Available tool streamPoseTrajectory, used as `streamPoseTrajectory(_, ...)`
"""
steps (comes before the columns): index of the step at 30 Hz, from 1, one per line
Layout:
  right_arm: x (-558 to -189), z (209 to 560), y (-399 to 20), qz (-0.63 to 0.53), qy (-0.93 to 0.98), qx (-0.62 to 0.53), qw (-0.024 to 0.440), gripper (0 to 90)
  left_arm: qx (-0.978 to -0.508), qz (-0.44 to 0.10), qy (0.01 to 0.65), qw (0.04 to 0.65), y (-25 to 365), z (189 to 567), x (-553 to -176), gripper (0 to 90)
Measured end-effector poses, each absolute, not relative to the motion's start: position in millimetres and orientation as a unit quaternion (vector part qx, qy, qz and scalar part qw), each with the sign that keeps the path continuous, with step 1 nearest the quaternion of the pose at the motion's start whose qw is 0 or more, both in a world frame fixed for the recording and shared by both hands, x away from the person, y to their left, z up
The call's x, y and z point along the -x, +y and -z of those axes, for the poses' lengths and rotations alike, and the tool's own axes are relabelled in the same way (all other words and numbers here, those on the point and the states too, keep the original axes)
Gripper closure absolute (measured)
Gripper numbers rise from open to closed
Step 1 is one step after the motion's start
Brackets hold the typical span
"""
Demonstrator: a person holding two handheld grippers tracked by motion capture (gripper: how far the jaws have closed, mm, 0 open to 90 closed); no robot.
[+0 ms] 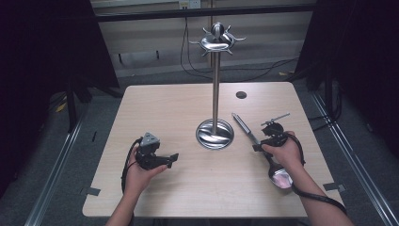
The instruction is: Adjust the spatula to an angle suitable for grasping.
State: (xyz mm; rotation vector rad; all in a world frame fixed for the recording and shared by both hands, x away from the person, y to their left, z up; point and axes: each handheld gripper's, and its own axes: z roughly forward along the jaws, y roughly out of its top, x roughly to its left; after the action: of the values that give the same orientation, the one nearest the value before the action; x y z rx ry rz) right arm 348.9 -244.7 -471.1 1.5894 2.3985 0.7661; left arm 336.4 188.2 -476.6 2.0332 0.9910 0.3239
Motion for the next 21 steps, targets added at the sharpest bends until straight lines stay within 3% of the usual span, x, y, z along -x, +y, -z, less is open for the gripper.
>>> streamPoseTrajectory(16,-348.6,477.8,-242.9,-0.178,0.827,-0.525,0.097,58.8,-0.809,-0.13,0.397,0.414,187.6,477.1,-336.1,8.3)
streamPoseTrajectory(17,-349.0,477.6,-242.7,-0.175,0.827,-0.525,0.098,60.1,-0.809,-0.129,0.396,0.413,187.8,477.2,-336.0,8.3)
streamPoseTrajectory(19,-348.9,477.3,-241.2,-0.177,0.824,-0.529,0.098,72.7,-0.809,-0.13,0.397,0.414,187.7,477.4,-335.8,8.4)
streamPoseTrajectory(21,-349.1,477.0,-240.6,-0.176,0.827,-0.525,0.098,72.9,-0.809,-0.13,0.397,0.413,187.7,477.3,-335.8,8.3)
